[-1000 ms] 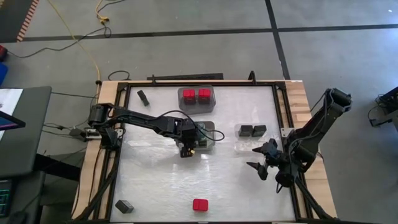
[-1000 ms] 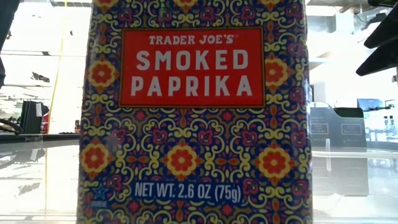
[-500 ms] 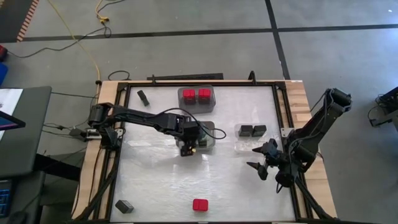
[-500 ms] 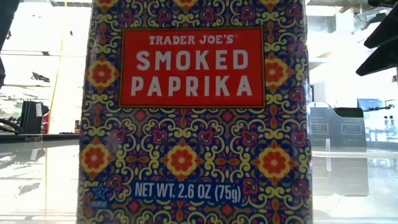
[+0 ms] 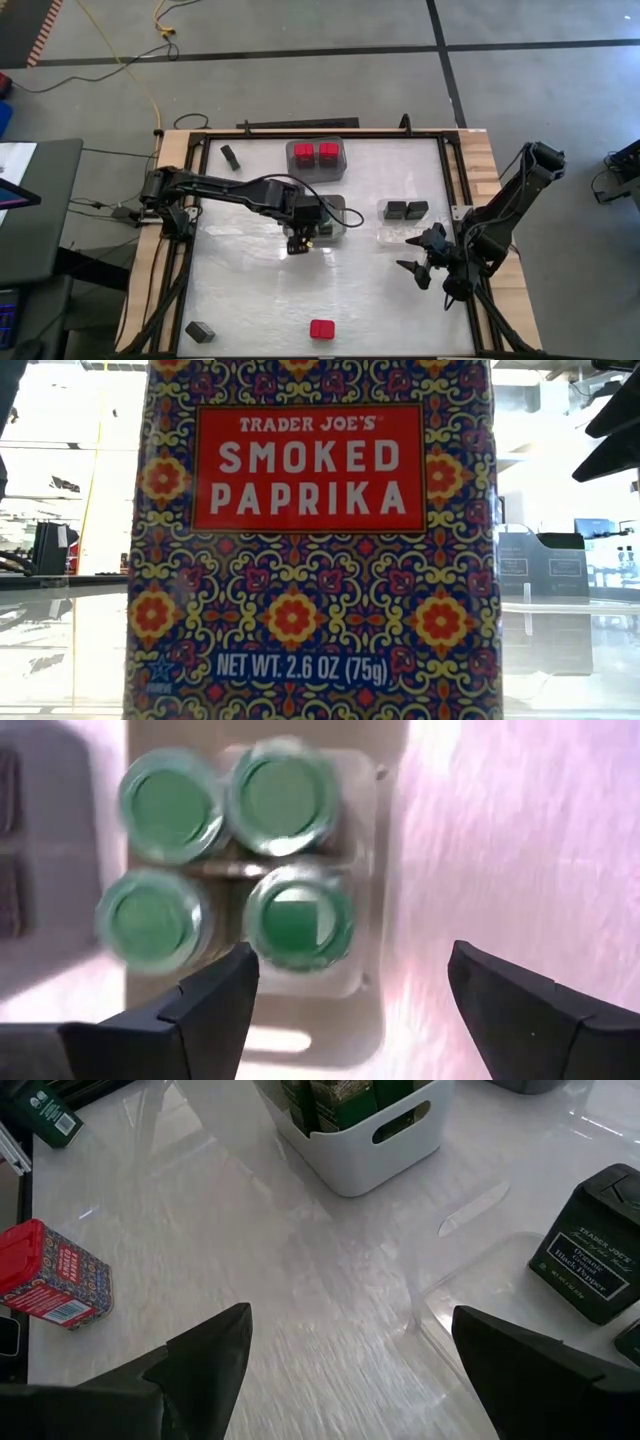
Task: Sort spices by type
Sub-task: Put the red spice can into the black bin
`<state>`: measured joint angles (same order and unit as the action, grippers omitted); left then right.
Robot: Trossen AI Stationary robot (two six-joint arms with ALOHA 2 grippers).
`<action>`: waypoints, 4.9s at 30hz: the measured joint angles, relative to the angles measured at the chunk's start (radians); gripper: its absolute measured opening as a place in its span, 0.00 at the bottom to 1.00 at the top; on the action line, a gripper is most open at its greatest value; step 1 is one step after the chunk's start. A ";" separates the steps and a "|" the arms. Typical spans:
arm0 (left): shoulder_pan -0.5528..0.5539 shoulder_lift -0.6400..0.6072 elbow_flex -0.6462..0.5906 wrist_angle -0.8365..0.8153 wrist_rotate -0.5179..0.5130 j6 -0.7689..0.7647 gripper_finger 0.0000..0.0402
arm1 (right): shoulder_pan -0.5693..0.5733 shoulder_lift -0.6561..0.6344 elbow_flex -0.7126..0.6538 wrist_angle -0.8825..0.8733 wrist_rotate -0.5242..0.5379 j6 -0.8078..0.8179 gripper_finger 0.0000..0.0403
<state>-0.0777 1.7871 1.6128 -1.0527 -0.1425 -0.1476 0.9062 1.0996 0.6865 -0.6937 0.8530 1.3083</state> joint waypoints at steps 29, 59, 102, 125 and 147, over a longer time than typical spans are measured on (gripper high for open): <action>0.003 -0.812 -0.584 0.031 -0.192 -0.495 0.78 | -0.005 0.000 0.000 0.069 0.009 0.002 0.92; -0.096 -0.731 -0.678 0.264 -0.169 -0.159 0.78 | -0.206 0.120 0.006 0.644 -0.072 -0.645 0.92; -0.532 -0.839 -0.879 0.345 -0.237 -0.285 0.78 | -0.261 1.247 1.552 -0.315 -0.563 -0.549 0.84; -0.532 -0.839 -0.878 0.337 -0.236 -0.283 0.78 | -0.282 1.312 1.534 -0.291 -0.636 -0.592 0.84; -0.532 -0.839 -0.878 0.339 -0.233 -0.337 0.78 | -0.292 1.310 1.534 -0.294 -0.650 -0.497 0.60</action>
<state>-0.6102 0.9478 0.7349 -0.7136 -0.3759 -0.4846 0.6141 2.4096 2.2204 -0.9881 0.2031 0.8115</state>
